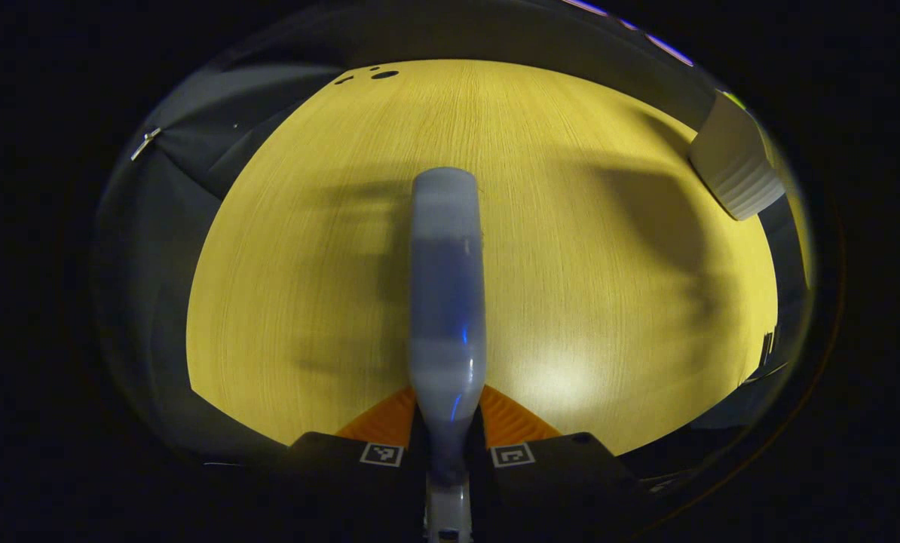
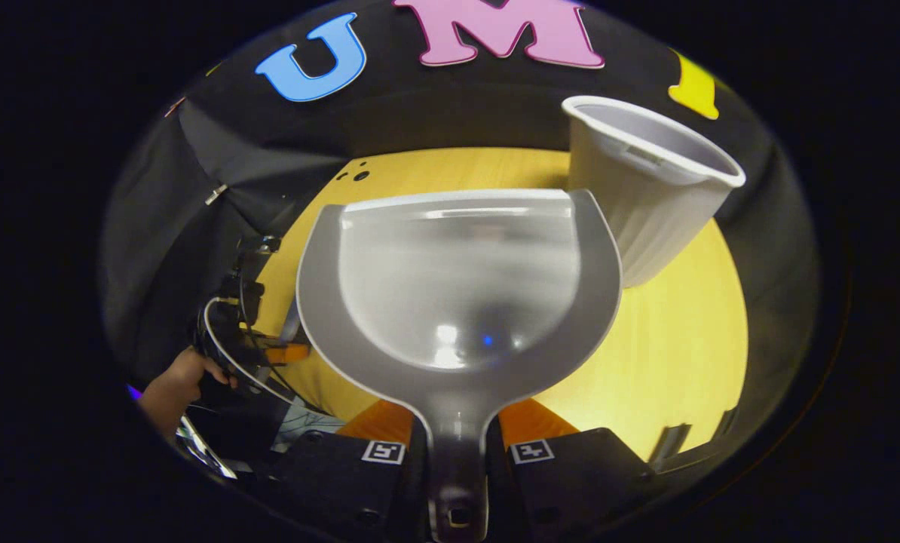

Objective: Pick up the small broom and dustpan from the desktop, sweep the trash into the dustpan with the broom, and then empty the trash into the garbage bin.

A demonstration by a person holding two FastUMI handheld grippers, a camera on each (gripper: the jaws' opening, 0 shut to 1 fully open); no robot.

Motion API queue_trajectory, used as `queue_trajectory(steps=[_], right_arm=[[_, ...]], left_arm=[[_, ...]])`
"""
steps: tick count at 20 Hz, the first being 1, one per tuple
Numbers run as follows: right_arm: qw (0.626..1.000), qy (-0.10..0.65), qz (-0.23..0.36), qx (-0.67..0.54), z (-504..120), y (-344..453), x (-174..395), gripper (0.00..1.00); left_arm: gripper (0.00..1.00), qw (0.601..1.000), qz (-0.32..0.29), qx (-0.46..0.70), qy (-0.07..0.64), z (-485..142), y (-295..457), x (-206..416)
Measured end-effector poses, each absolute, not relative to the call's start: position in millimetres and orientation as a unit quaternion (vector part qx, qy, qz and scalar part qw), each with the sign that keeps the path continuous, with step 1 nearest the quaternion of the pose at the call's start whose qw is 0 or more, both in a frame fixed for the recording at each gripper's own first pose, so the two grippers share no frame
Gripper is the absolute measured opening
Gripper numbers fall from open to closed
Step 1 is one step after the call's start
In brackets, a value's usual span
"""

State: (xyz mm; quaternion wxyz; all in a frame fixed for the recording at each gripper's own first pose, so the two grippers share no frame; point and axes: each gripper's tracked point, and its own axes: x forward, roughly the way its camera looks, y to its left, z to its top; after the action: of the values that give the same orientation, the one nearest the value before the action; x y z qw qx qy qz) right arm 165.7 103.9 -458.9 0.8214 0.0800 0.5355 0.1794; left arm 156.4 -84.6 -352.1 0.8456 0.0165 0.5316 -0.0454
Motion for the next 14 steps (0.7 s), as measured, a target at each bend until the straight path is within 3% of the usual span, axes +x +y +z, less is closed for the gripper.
queue_trajectory(steps=[5, 14], right_arm=[[0.804, 0.559, 0.194, 0.06, -489.9, 87.6, 175.3, 0.36], [0.774, 0.614, 0.133, 0.082, -555.1, 78.9, 171.3, 0.36]], left_arm=[[0.28, 0.841, -0.041, 0.032, 0.539, -350.5, -83.8, 157.6], [0.31, 0.839, -0.037, 0.036, 0.542, -347.7, -88.3, 160.4]])
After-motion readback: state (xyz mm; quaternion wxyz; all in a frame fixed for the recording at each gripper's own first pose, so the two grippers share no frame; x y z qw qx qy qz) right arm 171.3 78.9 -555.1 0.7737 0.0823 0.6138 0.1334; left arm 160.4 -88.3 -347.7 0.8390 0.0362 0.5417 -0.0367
